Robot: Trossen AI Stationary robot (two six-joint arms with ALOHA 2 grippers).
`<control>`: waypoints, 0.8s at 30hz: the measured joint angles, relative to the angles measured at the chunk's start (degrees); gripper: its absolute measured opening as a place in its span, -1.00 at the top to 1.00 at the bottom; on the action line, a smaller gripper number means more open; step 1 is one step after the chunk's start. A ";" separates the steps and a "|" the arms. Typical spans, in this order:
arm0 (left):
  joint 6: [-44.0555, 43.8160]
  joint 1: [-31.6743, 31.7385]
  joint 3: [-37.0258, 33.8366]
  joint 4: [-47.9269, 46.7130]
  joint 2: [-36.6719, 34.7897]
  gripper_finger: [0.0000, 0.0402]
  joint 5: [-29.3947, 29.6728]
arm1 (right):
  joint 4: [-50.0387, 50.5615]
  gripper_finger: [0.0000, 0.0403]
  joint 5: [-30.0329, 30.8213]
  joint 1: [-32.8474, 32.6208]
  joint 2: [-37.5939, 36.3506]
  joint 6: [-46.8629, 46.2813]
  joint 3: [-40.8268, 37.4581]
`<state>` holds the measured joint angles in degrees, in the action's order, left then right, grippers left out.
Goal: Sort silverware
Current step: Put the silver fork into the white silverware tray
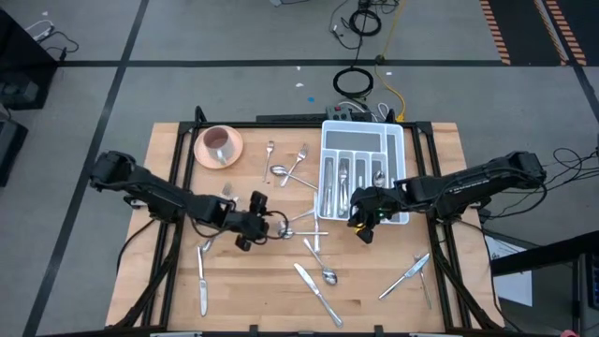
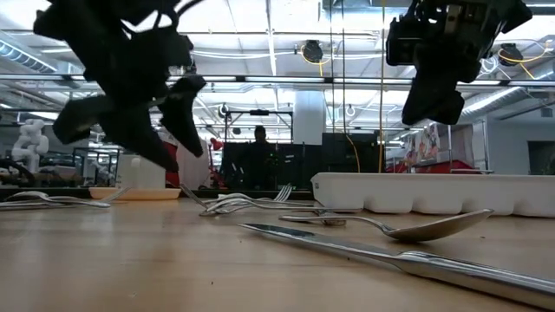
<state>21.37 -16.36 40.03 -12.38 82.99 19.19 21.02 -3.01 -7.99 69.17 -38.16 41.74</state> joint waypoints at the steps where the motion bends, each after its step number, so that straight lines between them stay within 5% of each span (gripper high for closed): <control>1: 0.04 -0.02 0.00 0.32 0.92 -0.11 -0.62 | 0.04 0.68 0.00 0.00 0.00 -0.18 0.00; 14: 0.45 0.12 0.04 9.46 10.23 -0.04 -1.05 | 0.03 0.68 0.02 0.00 -0.04 -0.19 0.00; 24: 0.38 1.93 0.30 13.28 14.97 0.93 3.01 | -0.29 0.68 0.04 0.00 -0.04 -1.72 0.00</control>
<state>21.74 -14.43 40.33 0.90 97.96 22.20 20.73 -2.96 -7.99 69.12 -39.88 41.74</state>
